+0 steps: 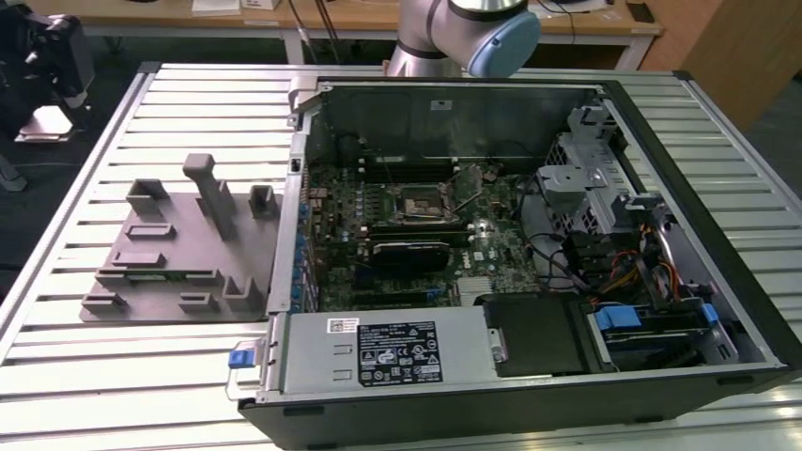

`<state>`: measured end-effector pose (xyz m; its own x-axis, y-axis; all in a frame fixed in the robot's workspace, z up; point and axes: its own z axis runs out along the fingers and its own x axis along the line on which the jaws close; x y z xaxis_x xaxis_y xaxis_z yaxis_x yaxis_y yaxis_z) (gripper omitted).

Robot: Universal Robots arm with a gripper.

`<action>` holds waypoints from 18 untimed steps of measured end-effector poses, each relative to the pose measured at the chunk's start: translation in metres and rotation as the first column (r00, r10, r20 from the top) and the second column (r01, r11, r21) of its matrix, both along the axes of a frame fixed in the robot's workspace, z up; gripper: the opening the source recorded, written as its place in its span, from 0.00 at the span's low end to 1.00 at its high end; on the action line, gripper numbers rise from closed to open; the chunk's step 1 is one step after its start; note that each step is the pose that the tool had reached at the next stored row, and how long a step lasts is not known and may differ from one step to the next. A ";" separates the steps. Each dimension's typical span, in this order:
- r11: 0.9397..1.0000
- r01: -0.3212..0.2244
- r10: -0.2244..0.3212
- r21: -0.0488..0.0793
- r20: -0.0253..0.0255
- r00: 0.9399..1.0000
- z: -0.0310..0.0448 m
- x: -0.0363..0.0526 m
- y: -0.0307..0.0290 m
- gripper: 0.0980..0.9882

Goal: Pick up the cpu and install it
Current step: 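Pick up the cpu and move it towards the insertion slot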

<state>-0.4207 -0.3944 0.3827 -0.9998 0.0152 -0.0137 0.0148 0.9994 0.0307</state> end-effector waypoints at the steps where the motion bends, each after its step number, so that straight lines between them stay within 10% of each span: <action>1: 1.000 0.000 0.000 0.000 0.000 1.000 0.0018 0.0000 0.0000 0.50; 18: 1.000 0.000 0.000 0.000 0.003 1.000 0.0320 0.0000 0.0003 0.50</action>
